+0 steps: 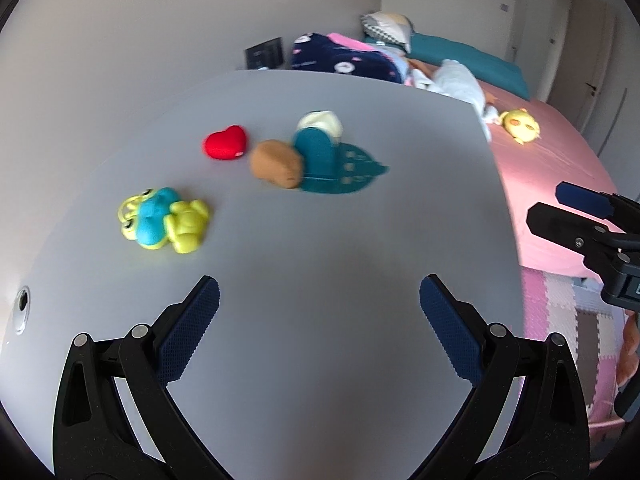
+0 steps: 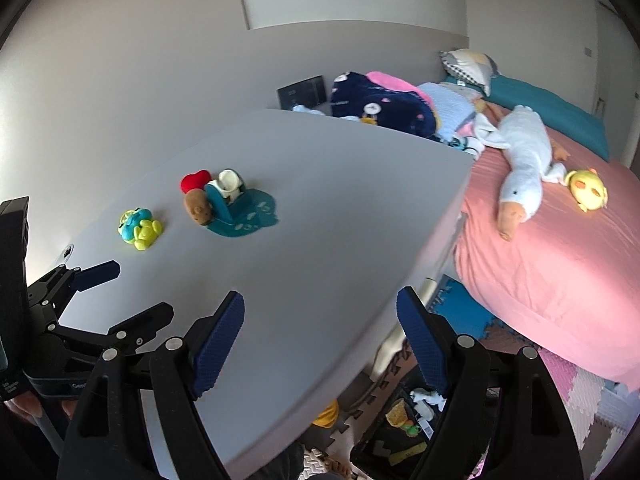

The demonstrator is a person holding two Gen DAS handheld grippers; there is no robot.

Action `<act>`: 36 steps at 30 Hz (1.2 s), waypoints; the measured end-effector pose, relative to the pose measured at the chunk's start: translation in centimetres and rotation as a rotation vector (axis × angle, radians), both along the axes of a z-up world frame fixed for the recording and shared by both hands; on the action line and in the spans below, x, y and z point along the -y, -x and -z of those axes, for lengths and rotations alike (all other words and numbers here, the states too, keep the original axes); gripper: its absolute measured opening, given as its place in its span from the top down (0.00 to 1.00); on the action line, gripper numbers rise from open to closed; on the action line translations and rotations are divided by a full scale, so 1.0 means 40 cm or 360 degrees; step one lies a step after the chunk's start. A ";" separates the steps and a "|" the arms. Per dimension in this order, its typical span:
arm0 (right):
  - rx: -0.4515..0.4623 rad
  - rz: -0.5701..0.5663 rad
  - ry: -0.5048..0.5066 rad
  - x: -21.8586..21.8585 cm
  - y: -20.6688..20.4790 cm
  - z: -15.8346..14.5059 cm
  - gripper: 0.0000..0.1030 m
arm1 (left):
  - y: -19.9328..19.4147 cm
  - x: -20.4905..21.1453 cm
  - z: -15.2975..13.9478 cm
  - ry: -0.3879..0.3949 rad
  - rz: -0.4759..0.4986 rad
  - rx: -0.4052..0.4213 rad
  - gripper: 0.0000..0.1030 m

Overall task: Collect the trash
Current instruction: 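Move both open tools back over the desk toys, then grasp the green-blue frog toy with the left tool while the right tool grasps the teal cup toy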

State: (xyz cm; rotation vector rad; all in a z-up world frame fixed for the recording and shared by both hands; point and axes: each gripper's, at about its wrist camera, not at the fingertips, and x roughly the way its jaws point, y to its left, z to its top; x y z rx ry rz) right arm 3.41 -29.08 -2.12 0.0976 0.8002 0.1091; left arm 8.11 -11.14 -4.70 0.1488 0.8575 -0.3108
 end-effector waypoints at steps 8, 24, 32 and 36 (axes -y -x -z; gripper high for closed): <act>-0.0024 -0.0089 0.0008 -0.067 -0.085 0.013 0.23 | -0.073 -0.093 0.007 0.0014 -0.0144 -0.0012 0.06; -0.0097 -0.0246 0.0155 -0.187 -0.268 0.050 0.23 | -0.206 -0.205 0.042 0.0093 -0.0314 -0.0101 0.06; -0.0129 -0.0294 0.0248 -0.234 -0.349 0.069 0.23 | -0.231 -0.235 0.052 0.0092 -0.0343 -0.0120 0.06; -0.0135 -0.0327 0.0273 -0.257 -0.376 0.075 0.23 | -0.246 -0.239 0.059 0.0074 -0.0335 -0.0133 0.08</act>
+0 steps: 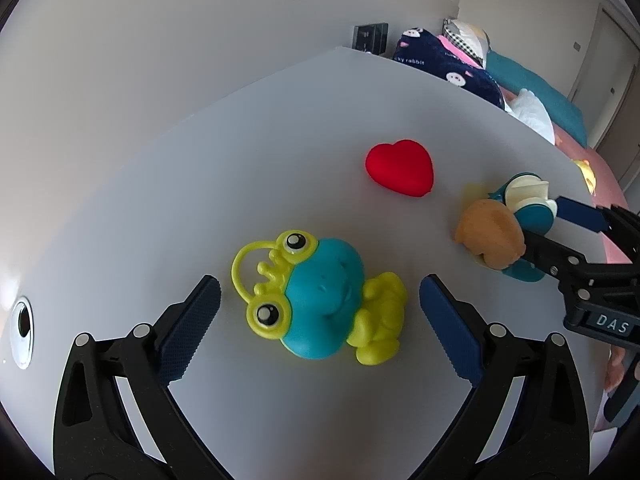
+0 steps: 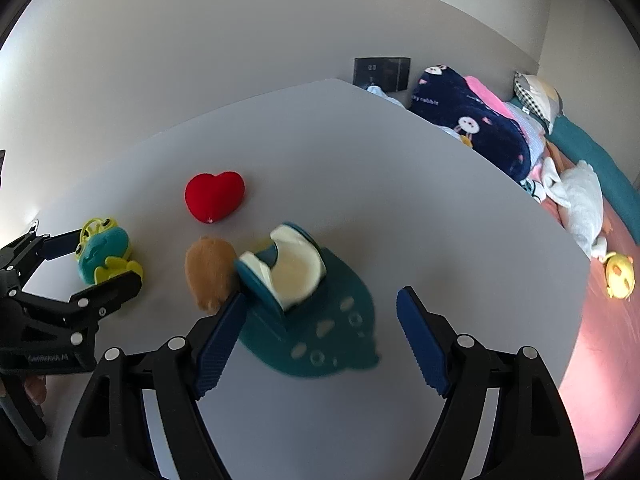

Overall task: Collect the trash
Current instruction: 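Grasp the green-blue frog toy with the left tool while the right tool grasps the teal cup toy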

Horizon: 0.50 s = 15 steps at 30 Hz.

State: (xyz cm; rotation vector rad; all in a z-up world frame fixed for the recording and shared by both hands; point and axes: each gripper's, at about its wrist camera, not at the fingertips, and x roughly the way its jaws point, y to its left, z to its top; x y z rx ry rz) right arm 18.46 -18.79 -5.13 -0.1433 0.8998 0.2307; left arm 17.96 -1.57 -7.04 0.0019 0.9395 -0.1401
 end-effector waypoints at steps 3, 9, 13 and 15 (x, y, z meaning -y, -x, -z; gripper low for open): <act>-0.0006 -0.0025 0.0013 -0.017 -0.019 0.007 0.23 | -0.009 -0.003 0.002 -0.0019 0.0009 0.0003 0.14; -0.0037 -0.0067 -0.0039 -0.035 -0.044 0.020 0.47 | -0.015 -0.005 -0.002 -0.0045 0.0009 0.0017 0.22; -0.0031 -0.0059 -0.0046 -0.038 -0.042 0.021 0.52 | -0.013 -0.007 -0.003 -0.0043 0.0005 0.0018 0.23; -0.0028 -0.0047 -0.0048 -0.034 -0.038 0.021 0.52 | -0.015 -0.009 -0.003 -0.0040 -0.0001 0.0019 0.23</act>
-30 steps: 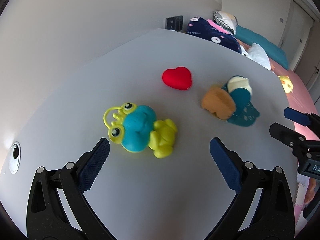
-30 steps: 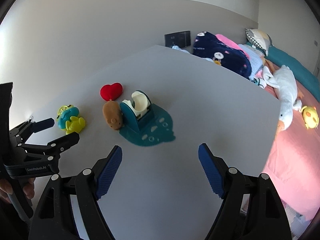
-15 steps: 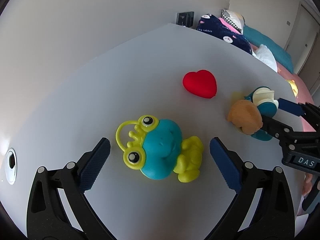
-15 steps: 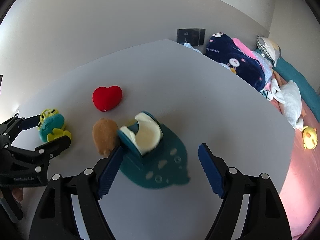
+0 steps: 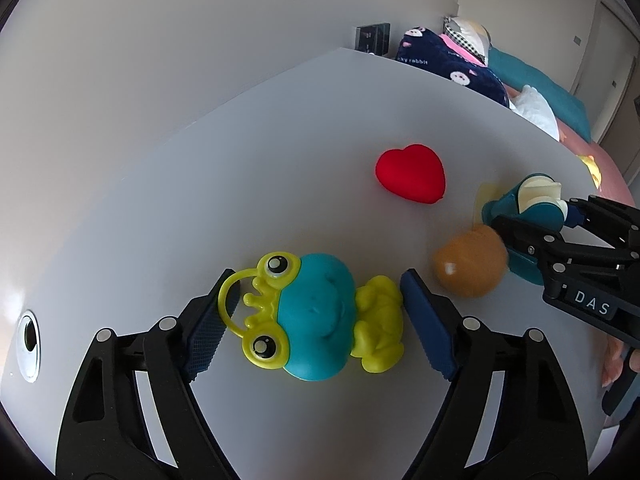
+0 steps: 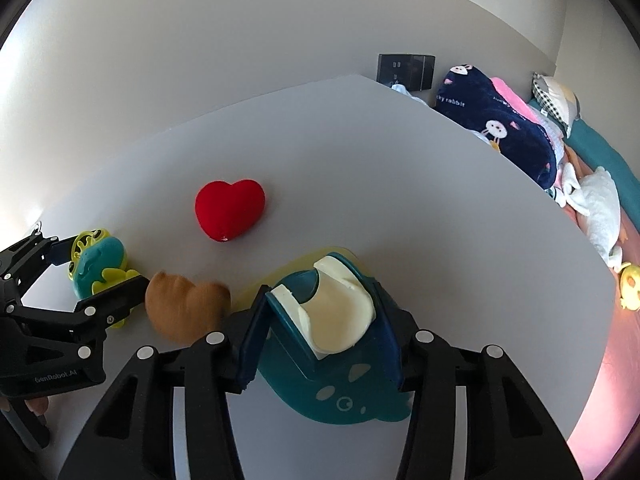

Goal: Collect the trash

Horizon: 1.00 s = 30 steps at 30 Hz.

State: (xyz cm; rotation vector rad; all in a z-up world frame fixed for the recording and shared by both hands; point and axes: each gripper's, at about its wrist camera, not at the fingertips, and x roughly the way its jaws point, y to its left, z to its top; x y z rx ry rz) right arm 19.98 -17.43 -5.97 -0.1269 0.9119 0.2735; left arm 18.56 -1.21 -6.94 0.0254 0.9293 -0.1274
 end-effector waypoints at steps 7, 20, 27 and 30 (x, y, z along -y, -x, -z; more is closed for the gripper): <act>0.0017 0.0050 -0.0023 0.024 0.019 -0.011 0.52 | 0.009 0.000 -0.006 -0.0007 -0.0001 0.0029 0.23; 0.0047 0.0098 -0.0072 0.069 0.093 -0.054 0.52 | 0.057 -0.003 -0.033 0.0029 -0.0017 0.0056 0.23; 0.0069 0.0112 -0.0092 0.088 0.150 -0.081 0.52 | 0.097 0.023 -0.061 0.0027 0.0019 0.0084 0.23; 0.0078 0.0113 -0.0103 0.095 0.183 -0.093 0.52 | 0.120 0.035 -0.080 0.0031 0.0033 0.0112 0.23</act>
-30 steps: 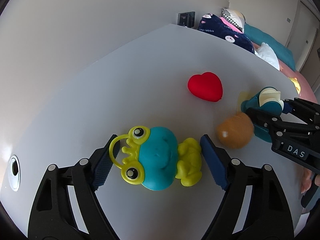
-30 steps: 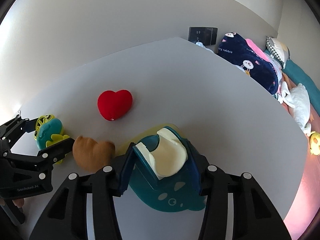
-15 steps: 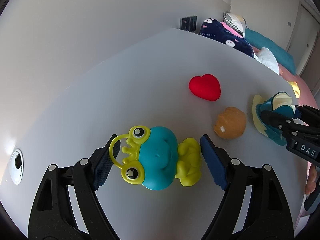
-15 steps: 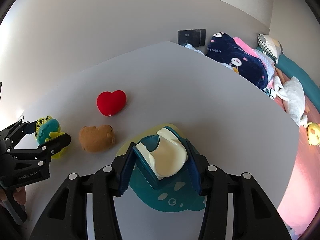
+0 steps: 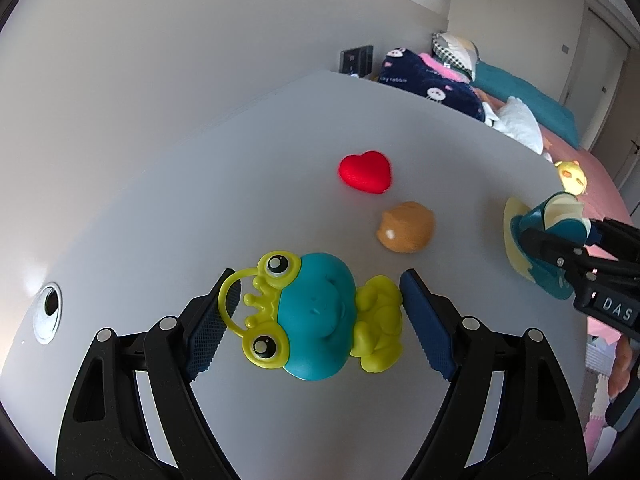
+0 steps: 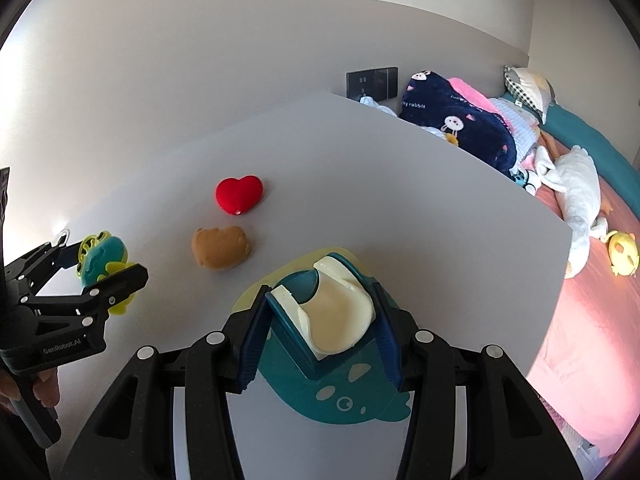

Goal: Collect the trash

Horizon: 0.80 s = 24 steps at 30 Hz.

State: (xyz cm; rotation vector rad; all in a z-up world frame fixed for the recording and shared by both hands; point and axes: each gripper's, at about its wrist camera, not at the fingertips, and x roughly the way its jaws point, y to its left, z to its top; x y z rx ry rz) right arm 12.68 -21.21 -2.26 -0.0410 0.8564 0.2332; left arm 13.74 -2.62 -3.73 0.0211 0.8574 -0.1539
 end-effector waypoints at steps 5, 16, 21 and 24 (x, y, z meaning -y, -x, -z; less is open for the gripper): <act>0.0021 -0.0006 -0.0004 0.006 0.057 -0.018 0.52 | 0.038 0.022 -0.020 -0.0001 0.0030 0.0031 0.23; 0.0050 0.0014 -0.0015 0.034 0.171 -0.042 0.52 | 0.119 0.075 -0.045 0.0001 0.0096 0.0054 0.23; 0.0067 0.0030 -0.0023 0.054 0.212 -0.052 0.52 | 0.146 0.102 -0.050 0.0002 0.0125 0.0060 0.23; 0.0073 0.0040 -0.0026 0.067 0.234 -0.056 0.52 | 0.160 0.120 -0.053 0.0004 0.0144 0.0064 0.23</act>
